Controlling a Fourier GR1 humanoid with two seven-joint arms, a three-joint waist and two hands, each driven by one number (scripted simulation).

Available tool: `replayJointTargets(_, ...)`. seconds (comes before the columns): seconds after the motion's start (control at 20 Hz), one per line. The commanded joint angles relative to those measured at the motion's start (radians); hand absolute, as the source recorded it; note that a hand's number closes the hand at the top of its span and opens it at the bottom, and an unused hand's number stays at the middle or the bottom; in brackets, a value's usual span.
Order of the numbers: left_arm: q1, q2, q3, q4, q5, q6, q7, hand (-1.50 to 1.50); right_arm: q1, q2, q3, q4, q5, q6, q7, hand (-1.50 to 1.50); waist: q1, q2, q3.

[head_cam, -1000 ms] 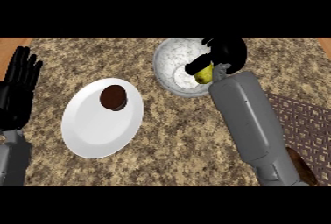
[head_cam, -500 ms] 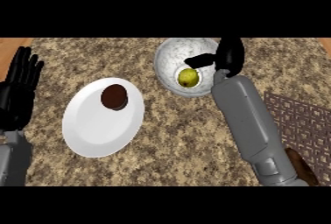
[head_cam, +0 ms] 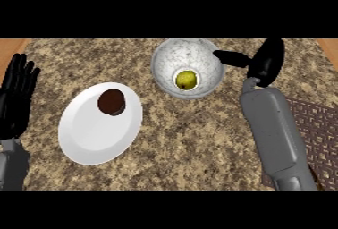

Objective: Pick the pear from the placemat and place it in the bowl

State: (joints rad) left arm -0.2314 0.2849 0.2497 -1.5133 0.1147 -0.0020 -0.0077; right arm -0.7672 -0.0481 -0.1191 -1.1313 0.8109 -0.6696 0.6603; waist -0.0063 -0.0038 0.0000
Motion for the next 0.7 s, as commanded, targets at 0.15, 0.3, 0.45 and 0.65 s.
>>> replayJointTargets(0.15, 0.011, 0.022, 0.032, 0.006, 0.019, -0.013, 0.010, 0.00, 0.292, -0.067, -0.022, -0.393, -0.124, 0.065, -0.033, -1.50, -0.016, -0.004, 0.000)
replayJointTargets(0.3, 0.003, -0.023, -0.017, -0.036, -0.013, 0.026, 0.028, 0.00, 0.406, -0.158, -0.100, -0.498, -0.286, 0.142, -0.121, -1.50, -0.018, -0.002, 0.001)
replayJointTargets(0.45, 0.026, -0.011, 0.002, -0.033, -0.011, 0.016, 0.006, 0.00, 0.551, -0.184, -0.128, -0.648, -0.363, 0.207, -0.137, -1.50, -0.015, -0.002, 0.000)
replayJointTargets(0.65, 0.003, -0.010, 0.010, -0.038, 0.013, 0.013, 0.042, 0.00, 0.674, -0.227, -0.242, -0.647, -0.567, 0.277, -0.309, -1.50, -0.006, 0.001, 0.001)
